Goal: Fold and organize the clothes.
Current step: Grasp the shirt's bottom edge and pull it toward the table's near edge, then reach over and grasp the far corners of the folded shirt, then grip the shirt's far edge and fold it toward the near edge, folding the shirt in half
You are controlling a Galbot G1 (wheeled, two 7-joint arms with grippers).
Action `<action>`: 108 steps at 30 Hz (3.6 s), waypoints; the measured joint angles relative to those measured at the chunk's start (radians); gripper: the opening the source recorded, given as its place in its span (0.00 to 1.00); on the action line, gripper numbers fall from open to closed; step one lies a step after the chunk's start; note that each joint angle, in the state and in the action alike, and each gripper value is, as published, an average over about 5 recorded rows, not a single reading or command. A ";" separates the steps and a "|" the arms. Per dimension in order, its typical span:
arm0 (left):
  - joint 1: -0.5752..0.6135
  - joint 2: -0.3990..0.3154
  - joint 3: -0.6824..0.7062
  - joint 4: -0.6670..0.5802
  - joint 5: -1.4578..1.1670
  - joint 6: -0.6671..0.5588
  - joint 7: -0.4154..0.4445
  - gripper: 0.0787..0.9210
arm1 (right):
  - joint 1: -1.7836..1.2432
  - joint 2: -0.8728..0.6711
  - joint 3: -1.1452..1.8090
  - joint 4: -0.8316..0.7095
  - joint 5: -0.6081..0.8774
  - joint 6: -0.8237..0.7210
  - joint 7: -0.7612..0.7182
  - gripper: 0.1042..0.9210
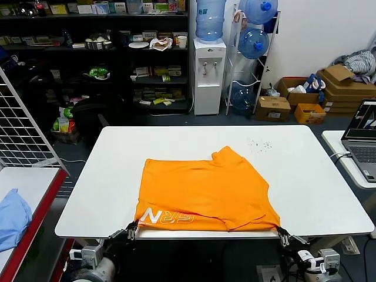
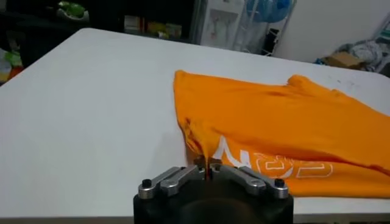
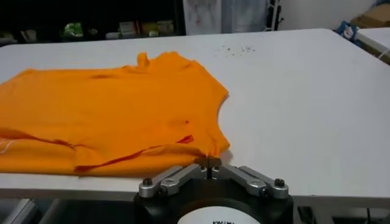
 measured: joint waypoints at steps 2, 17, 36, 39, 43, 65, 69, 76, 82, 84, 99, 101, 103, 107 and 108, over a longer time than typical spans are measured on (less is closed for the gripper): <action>0.010 0.005 -0.006 -0.010 0.000 0.000 0.000 0.19 | -0.005 -0.003 0.008 0.010 -0.008 -0.003 0.000 0.20; -0.082 0.053 -0.047 -0.004 -0.070 0.013 0.029 0.69 | 0.243 -0.067 -0.030 -0.028 0.020 -0.042 0.045 0.74; -0.717 -0.087 0.212 0.467 -0.198 0.042 0.123 1.00 | 1.051 0.050 -0.420 -0.573 0.131 -0.154 0.152 1.00; -0.781 -0.116 0.245 0.537 -0.205 0.049 0.136 1.00 | 1.120 0.083 -0.460 -0.653 0.133 -0.171 0.151 1.00; -0.848 -0.150 0.286 0.620 -0.208 0.060 0.146 1.00 | 1.184 0.121 -0.493 -0.742 0.136 -0.192 0.144 1.00; -0.982 -0.233 0.412 0.822 -0.201 0.094 0.151 1.00 | 1.315 0.214 -0.574 -0.948 0.155 -0.269 0.124 1.00; -0.992 -0.242 0.419 0.843 -0.187 0.090 0.153 1.00 | 1.318 0.217 -0.578 -0.962 0.149 -0.272 0.122 1.00; -0.999 -0.246 0.426 0.875 -0.164 0.079 0.157 0.84 | 1.321 0.217 -0.584 -0.970 0.148 -0.274 0.121 0.88; -0.997 -0.246 0.430 0.883 -0.157 0.076 0.157 0.64 | 1.319 0.218 -0.588 -0.968 0.148 -0.275 0.120 0.67; -0.994 -0.244 0.431 0.880 -0.157 0.076 0.157 0.57 | 1.318 0.217 -0.588 -0.966 0.149 -0.275 0.120 0.60; -0.985 -0.244 0.433 0.859 -0.154 0.072 0.143 0.06 | 1.295 0.198 -0.577 -0.932 0.172 -0.257 0.116 0.07; -0.983 -0.242 0.431 0.852 -0.154 0.071 0.139 0.03 | 1.288 0.192 -0.573 -0.919 0.177 -0.251 0.112 0.04; -0.978 -0.239 0.428 0.843 -0.156 0.071 0.134 0.02 | 1.279 0.181 -0.568 -0.901 0.183 -0.246 0.108 0.02; -0.965 -0.223 0.419 0.812 -0.164 0.073 0.123 0.02 | 1.249 0.147 -0.554 -0.847 0.200 -0.242 0.105 0.02; -0.962 -0.218 0.415 0.802 -0.167 0.074 0.120 0.02 | 1.240 0.138 -0.549 -0.831 0.206 -0.241 0.105 0.02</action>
